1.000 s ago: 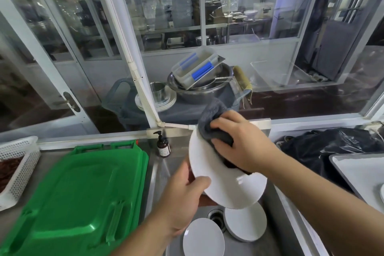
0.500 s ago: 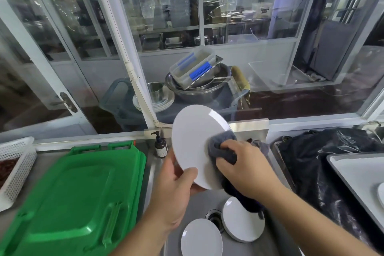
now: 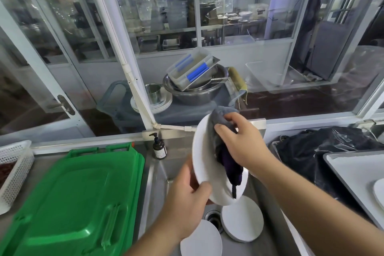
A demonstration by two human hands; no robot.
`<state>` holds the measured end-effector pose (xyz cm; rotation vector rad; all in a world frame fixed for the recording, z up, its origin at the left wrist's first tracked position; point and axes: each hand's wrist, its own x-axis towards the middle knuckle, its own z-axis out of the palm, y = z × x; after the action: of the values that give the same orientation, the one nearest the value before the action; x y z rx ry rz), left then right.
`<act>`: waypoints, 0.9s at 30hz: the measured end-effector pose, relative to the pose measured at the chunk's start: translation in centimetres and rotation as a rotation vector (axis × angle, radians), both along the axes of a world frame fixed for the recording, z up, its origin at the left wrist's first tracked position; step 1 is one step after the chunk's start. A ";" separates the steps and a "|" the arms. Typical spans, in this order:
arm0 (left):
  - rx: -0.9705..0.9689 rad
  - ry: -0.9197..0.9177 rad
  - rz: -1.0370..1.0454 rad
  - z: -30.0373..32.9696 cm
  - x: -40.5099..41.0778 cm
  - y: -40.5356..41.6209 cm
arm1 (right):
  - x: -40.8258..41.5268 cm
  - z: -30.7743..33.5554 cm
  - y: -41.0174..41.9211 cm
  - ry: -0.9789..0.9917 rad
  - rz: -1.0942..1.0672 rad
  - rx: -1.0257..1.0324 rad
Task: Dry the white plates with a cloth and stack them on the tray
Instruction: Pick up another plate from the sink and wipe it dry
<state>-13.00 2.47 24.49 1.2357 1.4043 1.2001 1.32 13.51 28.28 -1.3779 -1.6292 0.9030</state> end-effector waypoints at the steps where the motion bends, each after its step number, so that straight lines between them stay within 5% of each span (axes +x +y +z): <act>1: 0.032 0.074 -0.013 0.1 -0.2 -0.1 | 0.0 0.0 0.2 0.116 -0.021 -0.100; 7: 0.134 0.642 -0.180 0.0 -2.0 0.1 | 0.7 -0.1 -0.1 0.783 -0.049 -0.667; 11: 0.265 0.984 -0.259 -0.1 -3.1 0.6 | 1.7 -0.5 -1.0 0.799 0.095 -0.763; 16: 0.546 1.256 -0.204 -1.6 -3.6 1.1 | 2.0 -1.7 -2.0 0.838 0.005 -0.766; 23: 0.373 1.213 -0.290 -1.1 -4.1 1.4 | 2.4 -2.8 -3.5 0.931 -0.049 -0.746; 27: 0.286 0.914 -0.382 -1.0 -5.0 1.0 | 3.0 -3.5 -3.7 1.035 -0.075 -0.697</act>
<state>-18.04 3.48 23.51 2.3139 1.5136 0.5714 4.34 9.79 24.82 -1.0334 -0.4716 1.8357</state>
